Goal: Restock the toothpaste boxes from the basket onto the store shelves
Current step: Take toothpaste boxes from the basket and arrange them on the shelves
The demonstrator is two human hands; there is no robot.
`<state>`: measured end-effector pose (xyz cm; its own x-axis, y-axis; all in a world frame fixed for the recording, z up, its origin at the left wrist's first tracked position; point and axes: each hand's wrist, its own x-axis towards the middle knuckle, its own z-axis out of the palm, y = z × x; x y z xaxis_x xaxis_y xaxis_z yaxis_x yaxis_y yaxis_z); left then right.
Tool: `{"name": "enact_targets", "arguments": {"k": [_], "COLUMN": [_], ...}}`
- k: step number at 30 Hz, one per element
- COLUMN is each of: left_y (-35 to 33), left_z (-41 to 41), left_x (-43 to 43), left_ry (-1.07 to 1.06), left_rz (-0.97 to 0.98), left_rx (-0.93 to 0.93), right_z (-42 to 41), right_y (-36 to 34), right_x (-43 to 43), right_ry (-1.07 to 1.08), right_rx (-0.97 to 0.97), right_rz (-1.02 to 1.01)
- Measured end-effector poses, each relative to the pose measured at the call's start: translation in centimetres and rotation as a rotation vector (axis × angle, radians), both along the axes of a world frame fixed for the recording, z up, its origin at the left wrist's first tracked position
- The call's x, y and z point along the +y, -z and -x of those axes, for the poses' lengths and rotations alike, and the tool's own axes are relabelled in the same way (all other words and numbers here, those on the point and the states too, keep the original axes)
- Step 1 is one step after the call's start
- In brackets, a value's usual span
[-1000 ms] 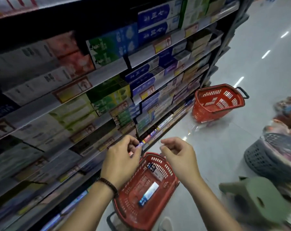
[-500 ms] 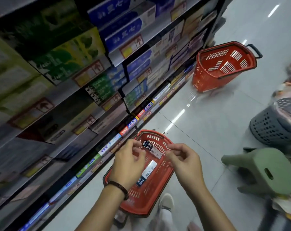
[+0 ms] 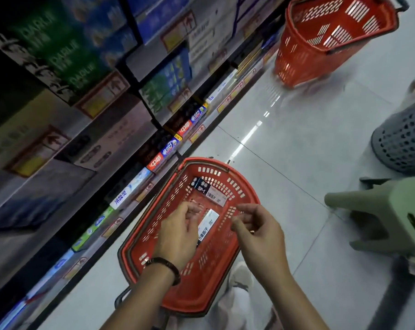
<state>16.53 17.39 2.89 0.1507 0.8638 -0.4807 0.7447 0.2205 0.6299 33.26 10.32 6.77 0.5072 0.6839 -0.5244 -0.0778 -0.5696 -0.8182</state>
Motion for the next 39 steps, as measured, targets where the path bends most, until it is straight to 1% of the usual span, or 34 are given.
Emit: {"name": "enact_targets", "arguments": {"k": [3, 8, 11, 15, 18, 21, 25, 30, 33, 36, 39], "left_y": [3.6, 8.9, 11.7, 14.7, 17.6, 20.8, 23.7, 27.0, 28.2, 29.0, 29.3], "left_z": [-0.5, -1.2, -1.4, -1.9, -2.4, -3.0, -4.3, -5.4, -5.9, -6.1, -5.9], "left_x": [0.3, 0.8, 0.8, 1.6, 2.8, 4.5, 6.8, 9.5, 10.2, 10.4, 10.2], "left_ry": [0.025, 0.068, 0.163, 0.287, 0.24, 0.147, 0.106, 0.199, 0.163, 0.131, 0.053], "left_rz": [0.014, 0.045, 0.035, 0.005, 0.05, 0.136, 0.25, 0.238, 0.251, 0.218, 0.173], "left_rx": [0.028, 0.084, 0.128, 0.274, 0.294, 0.254, 0.213, 0.314, 0.308, 0.294, 0.235], "right_z": [0.1, 0.2, 0.4, 0.6, 0.5, 0.1, 0.0, -0.4, -0.8, -1.0, -1.2], "right_y": [2.8, 7.1, 9.6, 12.6, 14.7, 16.7, 18.4, 19.5, 19.7, 19.7, 19.6], "right_x": [0.4, 1.3, 1.5, 1.2, 1.0, 1.0, 0.8, 0.2, -0.3, -0.9, -1.3], "right_ry": [-0.031, -0.048, -0.067, -0.085, -0.078, -0.086, -0.092, -0.07, -0.048, -0.02, -0.025], "right_rx": [-0.034, -0.033, -0.042, -0.059, -0.05, -0.057, -0.088, -0.065, -0.055, -0.019, -0.002], "right_rz": [0.006, 0.014, 0.032, 0.061, 0.072, 0.078, 0.06, 0.049, 0.044, 0.049, 0.065]}}
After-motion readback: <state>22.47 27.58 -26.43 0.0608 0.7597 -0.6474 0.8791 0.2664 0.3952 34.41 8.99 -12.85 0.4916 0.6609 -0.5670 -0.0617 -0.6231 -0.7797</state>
